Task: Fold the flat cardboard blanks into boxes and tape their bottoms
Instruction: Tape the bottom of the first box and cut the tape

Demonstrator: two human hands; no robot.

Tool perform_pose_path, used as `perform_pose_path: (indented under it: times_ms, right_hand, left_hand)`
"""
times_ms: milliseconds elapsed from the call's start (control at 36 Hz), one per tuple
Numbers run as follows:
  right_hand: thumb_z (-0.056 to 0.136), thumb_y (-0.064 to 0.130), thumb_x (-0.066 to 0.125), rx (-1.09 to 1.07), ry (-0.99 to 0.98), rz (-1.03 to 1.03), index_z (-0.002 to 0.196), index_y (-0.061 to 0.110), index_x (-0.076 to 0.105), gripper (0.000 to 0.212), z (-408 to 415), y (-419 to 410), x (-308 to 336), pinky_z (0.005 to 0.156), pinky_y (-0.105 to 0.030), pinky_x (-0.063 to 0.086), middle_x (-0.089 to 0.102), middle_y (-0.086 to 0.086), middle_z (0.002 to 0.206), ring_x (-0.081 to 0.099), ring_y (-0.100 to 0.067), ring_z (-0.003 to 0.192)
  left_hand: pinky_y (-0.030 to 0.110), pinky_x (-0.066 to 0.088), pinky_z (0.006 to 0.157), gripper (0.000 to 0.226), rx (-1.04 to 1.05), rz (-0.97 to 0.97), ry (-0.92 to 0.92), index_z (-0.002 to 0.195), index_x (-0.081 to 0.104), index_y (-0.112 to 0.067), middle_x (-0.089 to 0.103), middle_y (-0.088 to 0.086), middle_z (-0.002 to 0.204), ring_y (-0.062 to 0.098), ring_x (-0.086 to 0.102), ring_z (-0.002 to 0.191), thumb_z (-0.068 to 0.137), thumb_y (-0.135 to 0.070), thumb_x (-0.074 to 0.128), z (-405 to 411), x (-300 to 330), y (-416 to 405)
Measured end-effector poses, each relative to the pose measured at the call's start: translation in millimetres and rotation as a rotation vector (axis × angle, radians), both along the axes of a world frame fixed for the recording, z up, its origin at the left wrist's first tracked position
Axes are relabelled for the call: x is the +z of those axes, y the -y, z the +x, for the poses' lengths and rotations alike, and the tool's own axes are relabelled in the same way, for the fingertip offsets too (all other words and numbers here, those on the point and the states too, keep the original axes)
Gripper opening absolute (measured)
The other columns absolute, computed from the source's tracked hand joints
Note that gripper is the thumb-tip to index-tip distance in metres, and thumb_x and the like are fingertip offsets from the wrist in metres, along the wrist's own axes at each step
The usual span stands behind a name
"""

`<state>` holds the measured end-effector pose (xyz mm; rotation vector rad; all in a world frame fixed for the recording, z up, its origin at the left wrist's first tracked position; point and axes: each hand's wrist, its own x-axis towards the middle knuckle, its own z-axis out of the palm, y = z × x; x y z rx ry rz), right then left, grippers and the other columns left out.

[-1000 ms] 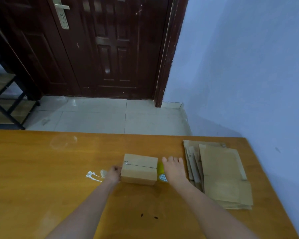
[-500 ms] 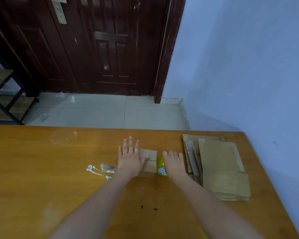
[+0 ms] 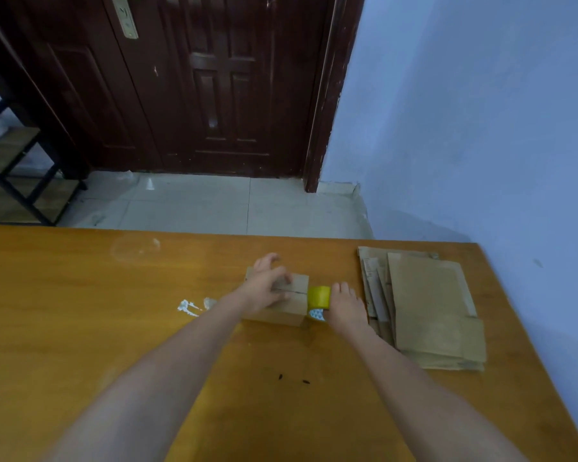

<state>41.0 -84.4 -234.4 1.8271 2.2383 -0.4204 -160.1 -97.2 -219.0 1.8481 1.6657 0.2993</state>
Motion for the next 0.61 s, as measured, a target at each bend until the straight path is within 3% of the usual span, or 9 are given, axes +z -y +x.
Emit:
perform_pose_path:
  times_ms: [83,167,222,278,361,472,528,611]
  right_hand:
    - [0.088,0.025,0.059,-0.002,-0.044,0.000,0.140,0.007,0.029,0.062,4,2,-1,0.103,-0.038,0.036,0.035,-0.010,0.141,0.033,-0.028,0.131]
    - [0.085,0.025,0.060,-0.030,-0.073,0.053,0.140,0.008,0.030,0.065,6,6,2,0.106,-0.040,0.035,0.031,-0.010,0.142,0.028,-0.029,0.133]
    - [0.075,0.021,0.058,0.010,-0.082,0.222,0.121,0.006,0.047,0.050,7,14,3,0.092,-0.042,0.044,0.045,-0.012,0.123,0.045,-0.032,0.115]
    - [0.065,0.024,0.047,0.099,-0.078,0.373,0.089,0.009,0.055,0.030,8,28,3,0.067,-0.037,0.045,0.054,-0.009,0.091,0.055,-0.028,0.082]
    - [0.067,0.031,0.040,0.365,-0.084,0.368,0.075,0.015,0.054,0.023,5,57,-5,0.064,-0.031,0.039,0.054,-0.002,0.074,0.057,-0.023,0.068]
    - [0.084,0.026,0.047,0.659,-0.110,-0.050,0.095,0.010,0.055,0.020,-26,94,-12,0.072,-0.036,0.043,0.059,-0.010,0.095,0.058,-0.028,0.089]
    - [0.089,0.026,0.046,0.748,-0.117,-0.108,0.112,0.012,0.053,0.028,-51,108,-14,0.081,-0.038,0.045,0.058,-0.010,0.111,0.054,-0.028,0.104]
    - [0.092,0.030,0.045,0.806,-0.077,-0.255,0.135,0.018,0.042,0.045,-103,128,-24,0.091,-0.041,0.047,0.051,-0.009,0.129,0.049,-0.028,0.117]
  left_hand:
    - [0.035,0.019,0.112,0.034,-0.105,0.049,-0.141,0.124,0.057,-0.028,0.024,0.003,0.144,0.024,0.018,0.136,0.091,-0.036,0.059,-8,4,6]
    - [0.039,0.019,0.112,0.051,-0.282,0.096,-0.484,0.145,0.030,-0.041,0.024,0.003,0.142,0.024,0.021,0.132,0.096,-0.051,0.038,-22,11,10]
    - [0.039,0.021,0.112,0.056,-0.341,0.076,-0.575,0.149,0.015,-0.042,0.020,0.003,0.146,0.023,0.019,0.134,0.096,-0.053,0.032,-28,15,15]
    - [0.038,0.028,0.109,0.060,-0.369,0.050,-0.576,0.150,0.011,-0.039,0.017,0.001,0.149,0.022,0.017,0.136,0.096,-0.050,0.036,-30,17,16]
    - [0.039,0.037,0.106,0.062,-0.391,-0.011,-0.522,0.149,0.016,-0.035,0.015,-0.003,0.154,0.021,0.014,0.139,0.095,-0.038,0.045,-38,19,14]
    - [0.036,0.023,0.113,0.061,-0.394,-0.085,-0.440,0.150,0.020,-0.033,0.012,-0.011,0.158,0.014,0.011,0.144,0.096,-0.024,0.048,-53,21,12]
    - [0.038,0.020,0.116,0.064,-0.365,-0.163,-0.386,0.149,0.018,-0.035,0.013,-0.008,0.158,0.017,0.017,0.143,0.096,-0.017,0.049,-57,19,13]
    - [0.050,0.037,0.105,0.067,-0.303,-0.272,-0.297,0.142,0.014,-0.047,0.030,0.002,0.151,0.030,0.044,0.124,0.094,-0.017,0.049,-62,16,15]
